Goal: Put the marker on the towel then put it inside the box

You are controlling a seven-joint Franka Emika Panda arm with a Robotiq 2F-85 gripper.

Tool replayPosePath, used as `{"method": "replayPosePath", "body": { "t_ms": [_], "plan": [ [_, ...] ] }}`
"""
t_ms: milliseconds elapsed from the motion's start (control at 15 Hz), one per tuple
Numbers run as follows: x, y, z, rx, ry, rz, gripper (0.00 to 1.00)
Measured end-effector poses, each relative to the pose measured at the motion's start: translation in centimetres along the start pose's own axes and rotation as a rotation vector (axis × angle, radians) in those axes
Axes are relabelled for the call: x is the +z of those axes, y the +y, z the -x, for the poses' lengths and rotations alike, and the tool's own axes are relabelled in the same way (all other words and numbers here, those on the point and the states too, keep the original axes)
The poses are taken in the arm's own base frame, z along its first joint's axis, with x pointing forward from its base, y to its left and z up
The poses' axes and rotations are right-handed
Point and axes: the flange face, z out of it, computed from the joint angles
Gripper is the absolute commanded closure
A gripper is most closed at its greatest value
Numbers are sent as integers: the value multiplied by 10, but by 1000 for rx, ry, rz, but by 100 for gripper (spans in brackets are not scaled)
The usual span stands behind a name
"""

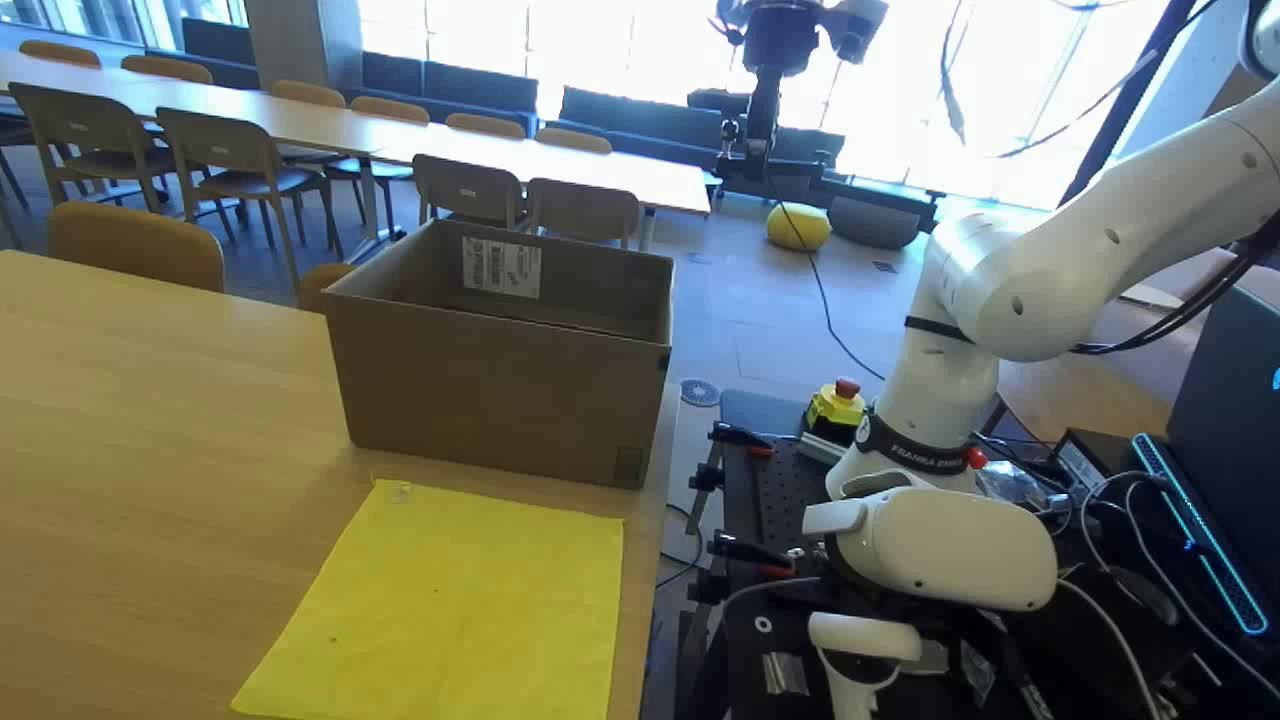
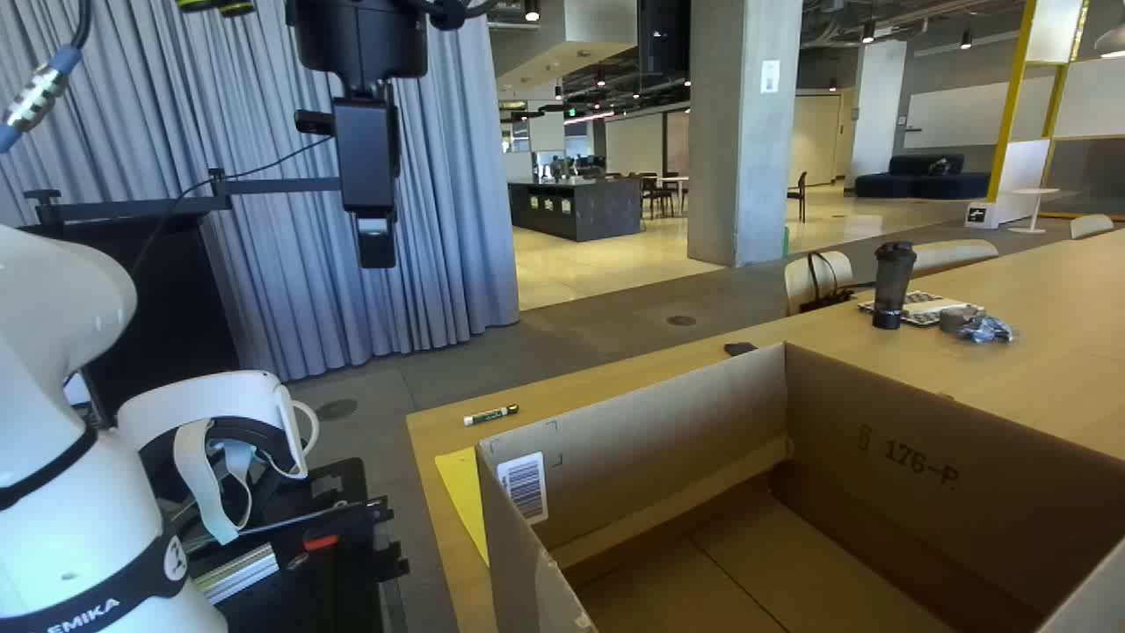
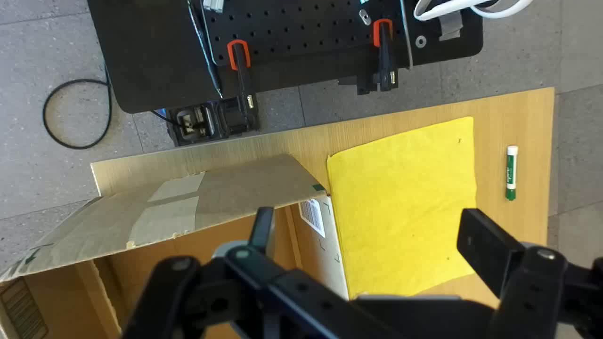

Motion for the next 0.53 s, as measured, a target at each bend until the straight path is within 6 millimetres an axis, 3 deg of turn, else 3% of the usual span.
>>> {"method": "replayPosePath", "body": {
  "t_ms": [533],
  "plan": [
    [-4, -1, -1, -1, 8, 4, 0]
  ]
}}
